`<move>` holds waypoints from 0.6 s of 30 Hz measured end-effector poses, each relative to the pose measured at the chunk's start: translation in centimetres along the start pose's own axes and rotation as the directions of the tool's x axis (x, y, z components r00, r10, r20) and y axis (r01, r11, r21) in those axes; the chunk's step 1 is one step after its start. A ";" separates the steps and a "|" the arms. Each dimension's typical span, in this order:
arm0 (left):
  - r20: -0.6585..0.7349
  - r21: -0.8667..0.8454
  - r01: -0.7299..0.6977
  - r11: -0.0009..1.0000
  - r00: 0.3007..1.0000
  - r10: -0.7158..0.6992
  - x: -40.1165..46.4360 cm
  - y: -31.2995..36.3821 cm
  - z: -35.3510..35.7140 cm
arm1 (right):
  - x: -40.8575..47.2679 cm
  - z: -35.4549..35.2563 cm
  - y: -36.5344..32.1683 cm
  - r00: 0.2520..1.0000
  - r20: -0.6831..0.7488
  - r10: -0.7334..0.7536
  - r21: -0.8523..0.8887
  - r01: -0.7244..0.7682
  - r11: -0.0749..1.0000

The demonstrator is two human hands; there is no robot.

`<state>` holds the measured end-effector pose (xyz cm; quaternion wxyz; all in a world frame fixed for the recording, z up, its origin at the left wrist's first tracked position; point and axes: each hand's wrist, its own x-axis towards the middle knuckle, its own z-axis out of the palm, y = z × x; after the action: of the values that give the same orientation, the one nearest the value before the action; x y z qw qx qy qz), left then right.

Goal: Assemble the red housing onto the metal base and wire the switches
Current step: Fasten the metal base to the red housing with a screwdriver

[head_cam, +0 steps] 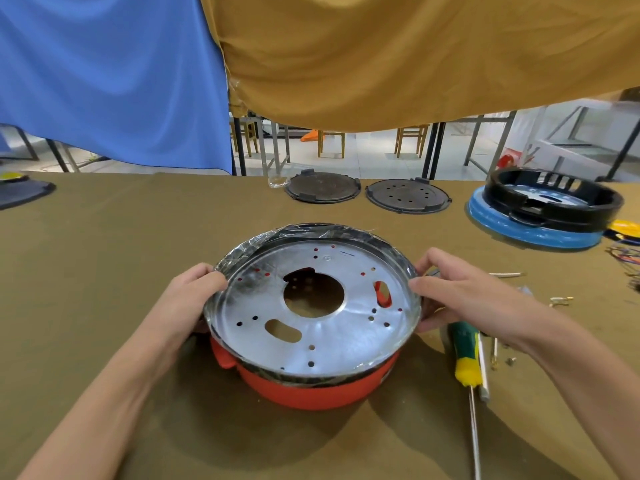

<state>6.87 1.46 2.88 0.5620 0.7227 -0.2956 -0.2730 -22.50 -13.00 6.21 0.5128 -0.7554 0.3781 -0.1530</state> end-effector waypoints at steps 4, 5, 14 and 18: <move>0.011 0.010 0.005 1.000 1.000 -0.006 0.1 0.0 -0.1 | 0.0 0.0 0.1 1.000 0.003 -0.008 -0.019 0.008 1.000; 0.017 0.012 0.005 1.000 1.000 -0.005 0.0 0.0 -0.1 | 0.0 -0.1 0.1 1.000 0.008 -0.007 -0.019 0.007 1.000; 0.042 0.012 0.011 1.000 0.999 -0.012 -0.3 0.2 -0.3 | 0.0 -0.1 0.2 1.000 0.018 -0.003 -0.011 0.004 1.000; 0.042 -0.005 0.008 1.000 0.999 -0.008 -0.2 0.2 -0.2 | 0.1 -0.1 0.3 1.000 0.013 -0.001 -0.013 0.001 1.000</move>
<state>6.86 1.75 3.10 0.5564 0.7166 -0.3035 -0.2911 -22.61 -13.15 6.01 0.5102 -0.7599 0.3753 -0.1460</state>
